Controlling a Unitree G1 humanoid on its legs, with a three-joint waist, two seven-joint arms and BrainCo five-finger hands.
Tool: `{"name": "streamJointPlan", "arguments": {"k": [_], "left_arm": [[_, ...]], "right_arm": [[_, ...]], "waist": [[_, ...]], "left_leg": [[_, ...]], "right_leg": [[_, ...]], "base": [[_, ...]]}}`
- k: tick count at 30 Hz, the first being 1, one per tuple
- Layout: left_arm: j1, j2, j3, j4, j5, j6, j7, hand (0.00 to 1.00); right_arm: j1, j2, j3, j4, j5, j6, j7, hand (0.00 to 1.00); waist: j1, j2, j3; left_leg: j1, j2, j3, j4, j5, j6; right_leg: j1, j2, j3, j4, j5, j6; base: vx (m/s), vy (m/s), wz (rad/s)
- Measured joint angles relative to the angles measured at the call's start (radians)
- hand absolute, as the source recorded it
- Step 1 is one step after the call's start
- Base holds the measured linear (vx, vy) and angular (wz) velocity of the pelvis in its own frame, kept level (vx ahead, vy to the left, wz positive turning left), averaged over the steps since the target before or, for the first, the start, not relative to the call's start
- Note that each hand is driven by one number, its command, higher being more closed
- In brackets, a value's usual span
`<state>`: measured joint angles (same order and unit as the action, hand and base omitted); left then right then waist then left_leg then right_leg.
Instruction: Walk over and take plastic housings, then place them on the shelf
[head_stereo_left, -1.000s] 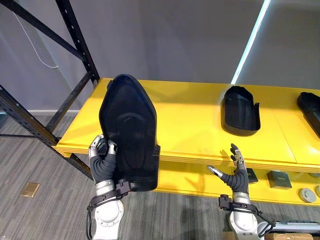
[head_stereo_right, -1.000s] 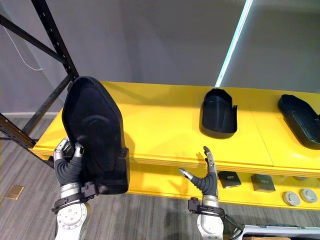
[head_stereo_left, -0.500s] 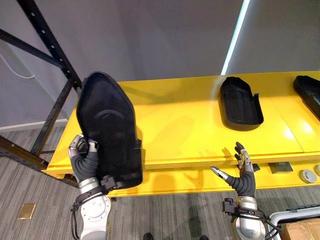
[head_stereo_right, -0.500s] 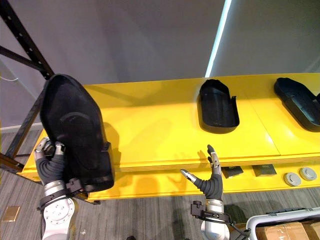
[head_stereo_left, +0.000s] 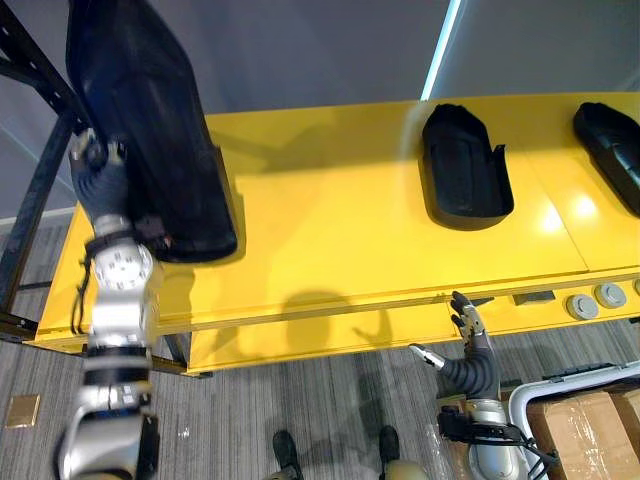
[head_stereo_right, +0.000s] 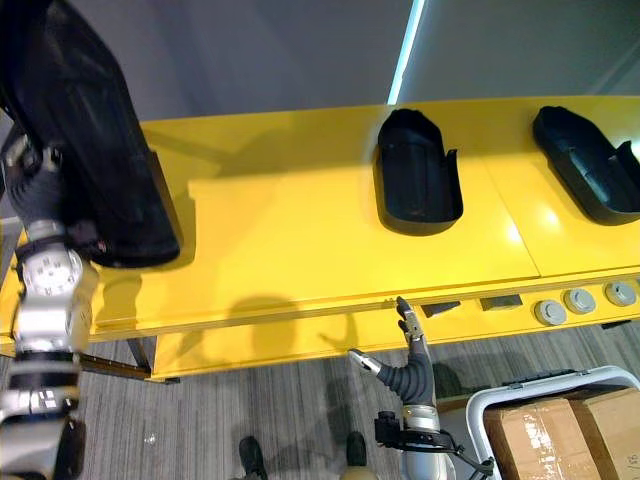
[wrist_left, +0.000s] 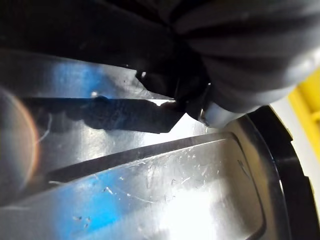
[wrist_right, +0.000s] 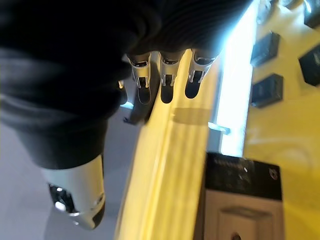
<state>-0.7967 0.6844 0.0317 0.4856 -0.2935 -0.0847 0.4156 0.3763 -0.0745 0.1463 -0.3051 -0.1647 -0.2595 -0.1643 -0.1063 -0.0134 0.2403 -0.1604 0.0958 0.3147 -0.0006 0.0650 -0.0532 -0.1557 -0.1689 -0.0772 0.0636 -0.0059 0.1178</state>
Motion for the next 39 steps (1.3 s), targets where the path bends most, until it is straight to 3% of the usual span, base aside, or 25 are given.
{"name": "streamJointPlan", "arguments": {"k": [4,11,21,22,29,39], "left_arm": [[-0.08,0.041,-0.062,0.167,0.018,0.041,-0.041,1.0],[-0.077,0.046,-0.101,0.191,0.022,0.072,-0.102,1.0],[0.151,0.047,-0.106,-0.093,-0.04,0.06,-0.175,1.0],[0.162,0.047,-0.106,-0.101,-0.04,0.059,-0.185,0.0],[0.179,0.032,-0.104,-0.065,0.019,0.068,-0.184,0.0],[0.065,-0.071,-0.095,0.19,0.082,0.121,-0.13,0.0]], "right_arm": [[-0.031,-0.006,0.057,0.004,0.0,0.0,0.0,0.0],[-0.035,-0.006,0.073,0.012,0.0,0.0,0.0,0.0],[-0.045,-0.007,0.11,0.055,-0.001,0.003,-0.003,0.0],[-0.045,-0.007,0.11,0.057,-0.001,0.003,-0.003,0.0],[-0.042,-0.008,0.11,0.061,0.0,0.004,-0.001,0.0],[-0.015,-0.008,0.111,0.06,0.002,0.004,0.031,0.0]], "waist": [[-0.016,-0.012,0.041],[-0.01,-0.019,0.084],[0.003,-0.013,0.089],[0.008,-0.013,0.088],[0.008,-0.013,0.084],[-0.016,-0.009,0.012]], "left_leg": [[-0.016,0.004,0.009,0.009,0.001,0.001],[-0.028,0.018,0.011,0.028,0.001,0.001],[-0.025,0.02,0.011,0.032,0.001,0.0],[-0.025,0.019,0.011,0.031,0.001,0.0],[0.009,0.009,0.011,0.007,0.007,-0.002],[0.051,0.011,0.009,-0.006,0.009,-0.003]], "right_leg": [[-0.025,0.002,0.014,0.014,0.0,0.0],[-0.042,0.014,0.027,0.03,-0.003,-0.006],[-0.053,0.014,0.04,0.05,-0.005,-0.004],[-0.053,0.014,0.04,0.051,-0.005,-0.004],[-0.022,0.007,0.039,0.038,-0.002,-0.001],[0.029,0.012,0.033,0.008,0.001,-0.003]], "base": [[-0.02,0.001,-0.09],[-0.01,-0.001,-0.02],[-0.04,0.023,-0.03],[-0.04,0.037,0.01],[0.0,0.044,0.0],[0.02,0.009,0.01]]}}
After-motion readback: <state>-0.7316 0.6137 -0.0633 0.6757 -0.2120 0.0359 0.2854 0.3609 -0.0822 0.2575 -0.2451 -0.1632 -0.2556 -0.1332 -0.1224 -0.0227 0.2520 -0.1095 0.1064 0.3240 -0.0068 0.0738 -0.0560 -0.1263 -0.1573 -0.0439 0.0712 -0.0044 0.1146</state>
